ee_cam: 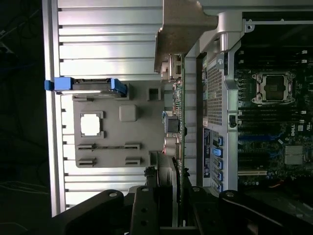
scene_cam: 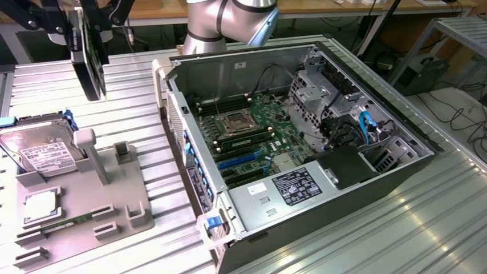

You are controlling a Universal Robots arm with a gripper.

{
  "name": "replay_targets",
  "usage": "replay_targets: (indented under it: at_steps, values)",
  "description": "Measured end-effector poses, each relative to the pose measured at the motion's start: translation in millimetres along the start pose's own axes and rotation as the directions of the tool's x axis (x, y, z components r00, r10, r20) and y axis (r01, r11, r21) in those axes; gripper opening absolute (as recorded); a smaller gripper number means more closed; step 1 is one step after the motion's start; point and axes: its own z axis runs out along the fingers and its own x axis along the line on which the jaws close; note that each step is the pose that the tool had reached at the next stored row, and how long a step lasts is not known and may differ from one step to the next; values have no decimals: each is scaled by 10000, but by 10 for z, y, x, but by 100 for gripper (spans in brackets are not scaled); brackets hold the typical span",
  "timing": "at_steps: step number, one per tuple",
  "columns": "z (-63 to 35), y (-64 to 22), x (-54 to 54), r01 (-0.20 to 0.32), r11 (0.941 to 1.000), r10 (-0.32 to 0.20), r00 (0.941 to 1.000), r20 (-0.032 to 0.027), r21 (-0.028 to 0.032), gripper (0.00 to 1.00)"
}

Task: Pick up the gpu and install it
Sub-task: 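Pick up the gpu and move the gpu toward the slot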

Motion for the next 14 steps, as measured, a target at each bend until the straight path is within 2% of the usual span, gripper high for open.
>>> replay_targets:
  at_steps: [6, 14]
  values:
    - [-88, 2, -4, 0, 10000, 0, 10000, -1, 0, 28]
    - [-79, -1, -4, 1, 10000, -1, 10000, -1, 8, 28]
